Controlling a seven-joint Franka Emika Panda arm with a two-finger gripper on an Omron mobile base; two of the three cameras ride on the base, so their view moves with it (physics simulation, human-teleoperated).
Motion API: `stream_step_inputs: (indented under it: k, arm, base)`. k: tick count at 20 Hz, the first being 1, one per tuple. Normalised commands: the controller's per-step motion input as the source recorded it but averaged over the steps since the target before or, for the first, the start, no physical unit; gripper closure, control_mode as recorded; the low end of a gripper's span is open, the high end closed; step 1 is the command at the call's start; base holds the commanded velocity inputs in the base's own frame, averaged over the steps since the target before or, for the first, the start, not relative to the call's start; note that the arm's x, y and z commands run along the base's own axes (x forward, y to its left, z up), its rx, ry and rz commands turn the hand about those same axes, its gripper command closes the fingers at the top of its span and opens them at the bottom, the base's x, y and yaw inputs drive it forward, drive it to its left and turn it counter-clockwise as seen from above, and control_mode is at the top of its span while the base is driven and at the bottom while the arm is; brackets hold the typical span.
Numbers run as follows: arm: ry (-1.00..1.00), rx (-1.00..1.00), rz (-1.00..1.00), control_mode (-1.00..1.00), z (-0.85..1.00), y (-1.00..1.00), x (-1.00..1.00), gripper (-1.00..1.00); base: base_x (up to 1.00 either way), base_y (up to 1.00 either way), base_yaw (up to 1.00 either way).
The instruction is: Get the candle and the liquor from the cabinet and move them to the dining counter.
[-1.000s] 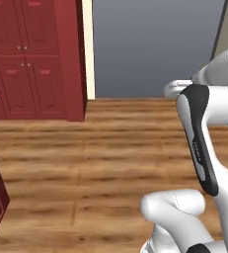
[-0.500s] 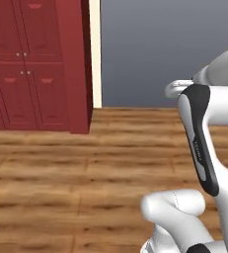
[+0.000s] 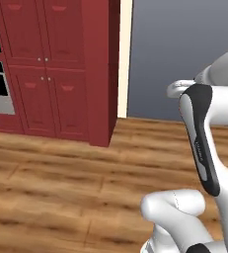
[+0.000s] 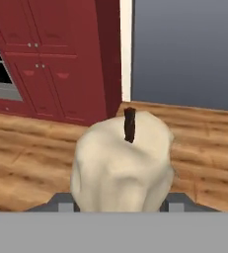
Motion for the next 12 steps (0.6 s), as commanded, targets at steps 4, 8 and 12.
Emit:
stream_step_inputs:
  k: [4, 8, 12]
  arm:
    - [0.0, 0.0, 0.0, 1.0, 0.0, 0.0, 0.0, 1.0]
    - [0.0, 0.0, 0.0, 1.0, 0.0, 0.0, 0.0, 1.0]
    - [0.0, 0.0, 0.0, 1.0, 0.0, 0.0, 0.0, 1.0]
  base:
    - [0.99, -0.39, 0.52]
    - [1.0, -0.23, 0.56]
    - [1.0, -0.13, 0.61]
